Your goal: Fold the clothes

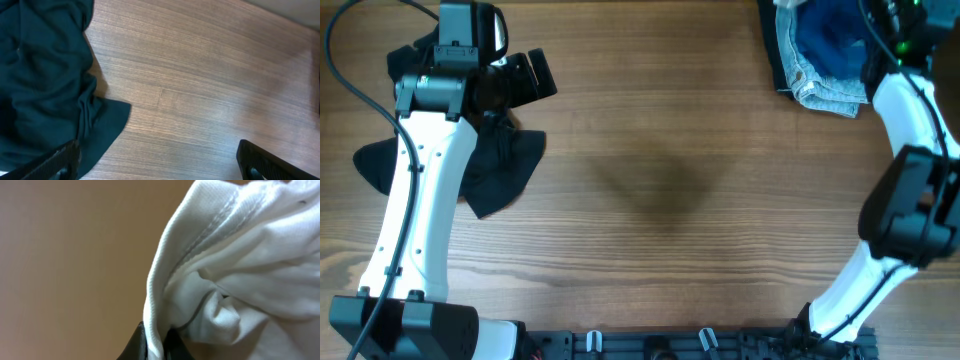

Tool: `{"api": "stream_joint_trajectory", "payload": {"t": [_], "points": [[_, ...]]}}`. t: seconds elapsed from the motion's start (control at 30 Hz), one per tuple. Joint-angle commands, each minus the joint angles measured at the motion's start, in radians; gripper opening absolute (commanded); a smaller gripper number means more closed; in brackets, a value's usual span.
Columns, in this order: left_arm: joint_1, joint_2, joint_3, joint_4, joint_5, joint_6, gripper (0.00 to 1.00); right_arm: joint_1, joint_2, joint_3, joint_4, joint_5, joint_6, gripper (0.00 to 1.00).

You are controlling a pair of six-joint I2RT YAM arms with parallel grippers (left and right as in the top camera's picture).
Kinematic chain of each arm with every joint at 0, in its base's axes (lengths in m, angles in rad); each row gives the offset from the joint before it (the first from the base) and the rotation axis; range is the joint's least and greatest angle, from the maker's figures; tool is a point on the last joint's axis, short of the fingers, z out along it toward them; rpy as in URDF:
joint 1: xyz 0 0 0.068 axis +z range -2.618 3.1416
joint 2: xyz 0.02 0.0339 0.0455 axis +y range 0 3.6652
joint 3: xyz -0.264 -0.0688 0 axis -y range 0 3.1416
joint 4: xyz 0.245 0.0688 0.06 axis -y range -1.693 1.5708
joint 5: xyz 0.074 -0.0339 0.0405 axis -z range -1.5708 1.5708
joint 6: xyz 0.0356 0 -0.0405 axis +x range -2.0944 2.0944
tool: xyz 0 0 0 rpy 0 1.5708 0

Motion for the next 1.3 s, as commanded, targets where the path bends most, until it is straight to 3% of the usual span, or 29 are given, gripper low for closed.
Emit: {"api": "stream_joint_trajectory", "payload": {"t": [0.0,0.27,0.57,0.77,0.93,1.13,1.27], "points": [[0.003,0.006,-0.002,0.018,-0.01,0.019,1.0,-0.01,0.113,0.16,0.015,0.031,0.031,0.05],[0.003,0.011,-0.002,0.037,-0.01,0.019,1.0,-0.034,0.254,0.24,0.011,0.083,0.062,0.04],[0.002,0.04,-0.002,0.042,0.007,0.011,1.0,-0.135,0.274,0.238,-0.12,-0.142,0.037,0.05],[0.002,0.058,-0.002,0.06,0.044,0.012,1.0,-0.215,0.249,0.238,-0.435,-0.316,-0.007,0.04],[0.003,0.068,-0.002,0.063,0.044,0.012,1.0,-0.212,0.226,0.238,-0.837,-0.312,-0.252,0.04],[0.003,0.068,-0.002,0.064,0.043,0.013,1.0,-0.188,0.225,0.238,-1.124,-0.271,-0.471,0.04],[0.003,0.068,-0.002,0.064,0.043,0.013,1.0,-0.18,0.224,0.238,-1.297,-0.179,-0.564,0.27]]}}
